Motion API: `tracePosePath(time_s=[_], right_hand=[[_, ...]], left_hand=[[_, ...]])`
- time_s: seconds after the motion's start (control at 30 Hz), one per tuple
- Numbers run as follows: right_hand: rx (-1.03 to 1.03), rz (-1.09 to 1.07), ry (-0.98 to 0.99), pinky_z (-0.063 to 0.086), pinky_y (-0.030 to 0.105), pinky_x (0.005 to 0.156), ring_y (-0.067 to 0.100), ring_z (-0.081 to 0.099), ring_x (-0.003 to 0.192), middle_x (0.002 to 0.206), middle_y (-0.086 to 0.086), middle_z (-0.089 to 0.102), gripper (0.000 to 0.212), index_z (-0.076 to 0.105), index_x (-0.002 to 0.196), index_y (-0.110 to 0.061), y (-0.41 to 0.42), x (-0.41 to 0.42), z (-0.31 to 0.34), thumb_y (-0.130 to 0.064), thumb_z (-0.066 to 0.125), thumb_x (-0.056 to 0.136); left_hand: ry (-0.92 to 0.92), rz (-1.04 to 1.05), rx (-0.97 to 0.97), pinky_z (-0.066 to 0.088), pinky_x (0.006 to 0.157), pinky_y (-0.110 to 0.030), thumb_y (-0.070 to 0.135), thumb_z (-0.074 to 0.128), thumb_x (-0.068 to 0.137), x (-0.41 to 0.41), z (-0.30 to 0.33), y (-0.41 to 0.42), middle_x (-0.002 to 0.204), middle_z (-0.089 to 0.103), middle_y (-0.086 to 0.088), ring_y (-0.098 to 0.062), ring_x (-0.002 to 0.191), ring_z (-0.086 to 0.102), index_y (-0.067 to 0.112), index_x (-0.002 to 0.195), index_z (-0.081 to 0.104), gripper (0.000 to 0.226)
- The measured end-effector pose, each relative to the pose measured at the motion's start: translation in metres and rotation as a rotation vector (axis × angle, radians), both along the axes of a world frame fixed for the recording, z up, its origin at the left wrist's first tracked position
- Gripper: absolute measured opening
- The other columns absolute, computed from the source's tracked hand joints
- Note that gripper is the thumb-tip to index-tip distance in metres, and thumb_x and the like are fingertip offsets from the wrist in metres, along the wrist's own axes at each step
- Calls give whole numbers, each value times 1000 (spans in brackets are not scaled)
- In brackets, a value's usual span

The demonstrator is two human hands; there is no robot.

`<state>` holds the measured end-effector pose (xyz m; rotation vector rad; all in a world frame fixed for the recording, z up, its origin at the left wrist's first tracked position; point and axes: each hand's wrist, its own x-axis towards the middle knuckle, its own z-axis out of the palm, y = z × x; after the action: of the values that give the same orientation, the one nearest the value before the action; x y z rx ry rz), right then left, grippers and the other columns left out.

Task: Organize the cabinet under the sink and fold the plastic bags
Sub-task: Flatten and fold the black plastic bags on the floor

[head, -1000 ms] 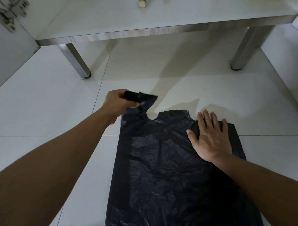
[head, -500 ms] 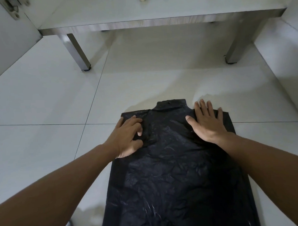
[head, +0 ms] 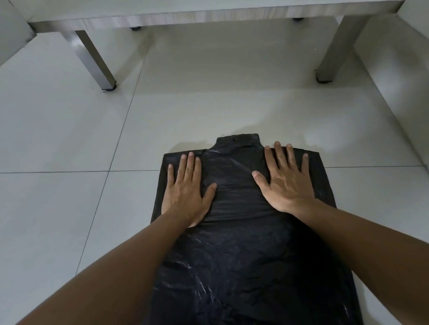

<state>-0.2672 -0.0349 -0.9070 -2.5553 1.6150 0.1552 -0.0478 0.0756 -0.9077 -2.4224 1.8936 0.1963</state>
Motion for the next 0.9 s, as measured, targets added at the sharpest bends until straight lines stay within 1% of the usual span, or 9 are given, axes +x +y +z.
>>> tracePosePath(time_s=[0.2, 0.37, 0.43, 0.5, 0.57, 0.63, 0.77, 0.83, 0.9], right_hand=[[-1, 1, -13, -3, 58, 119, 28, -12, 151, 165, 2, -10, 79, -4, 157, -24, 1, -1, 2, -69, 4, 92], [46, 10, 12, -4, 59, 119, 28, -15, 150, 164, 3, -15, 79, -9, 156, -26, -1, 0, 5, -70, 3, 92], [66, 12, -17, -5, 60, 118, 29, -19, 149, 163, 3, -19, 79, -10, 156, -26, -2, -2, 6, -71, 2, 92], [103, 20, -54, -11, 60, 117, 29, -24, 148, 163, 2, -21, 80, -12, 156, -26, -2, -5, 9, -71, 2, 91], [140, 27, -84, -14, 58, 116, 29, -26, 147, 163, 1, -21, 79, -11, 156, -26, 5, -7, 15, -70, 5, 93], [131, 57, -107, -13, 57, 118, 27, -25, 148, 163, 0, -19, 76, -9, 156, -25, 18, -11, 22, -67, 10, 96], [168, 127, -211, 0, 51, 122, 23, -10, 151, 165, 0, -7, 73, 0, 157, -22, 61, -28, 38, -56, 30, 100], [169, 195, -227, 9, 47, 123, 23, 4, 152, 165, 3, 6, 72, 14, 156, -19, 84, -40, 44, -50, 43, 99], [148, 268, -241, 23, 44, 120, 26, 26, 146, 158, 7, 28, 67, 32, 150, -15, 104, -52, 52, -43, 57, 94]], left_hand=[[-14, -2, 59, -9, 119, -51, 66, -8, 88, 0, 4, -1, 160, -21, -5, -19, 146, -24, 14, 153, -16, 84], [37, 33, 269, -14, 115, -56, 60, 5, 97, -7, 23, -7, 157, -30, -5, -22, 143, -30, 14, 150, -22, 76], [33, 39, 280, -12, 115, -59, 58, 5, 98, -12, 25, -9, 156, -32, -6, -24, 143, -30, 14, 150, -24, 73], [9, 28, 278, -11, 115, -60, 57, 5, 98, -13, 26, -11, 156, -32, -7, -24, 144, -29, 15, 150, -23, 72], [-67, -21, 246, -9, 115, -60, 56, 8, 99, -14, 31, -9, 157, -29, -8, -25, 145, -26, 14, 151, -21, 73], [-100, -83, 185, -5, 117, -59, 55, 10, 100, -19, 37, -6, 159, -24, -8, -25, 147, -21, 14, 153, -15, 71], [19, -217, 115, -1, 120, -52, 59, 18, 98, -38, 54, 18, 162, -14, -7, -24, 149, -12, 17, 155, -3, 74], [50, -315, 97, 1, 121, -49, 63, 24, 96, -45, 62, 35, 163, -4, -6, -23, 150, -4, 17, 155, 3, 78], [53, -419, 60, 4, 122, -45, 66, 31, 93, -49, 70, 56, 161, 12, -6, -24, 148, 10, 16, 154, 15, 81]])
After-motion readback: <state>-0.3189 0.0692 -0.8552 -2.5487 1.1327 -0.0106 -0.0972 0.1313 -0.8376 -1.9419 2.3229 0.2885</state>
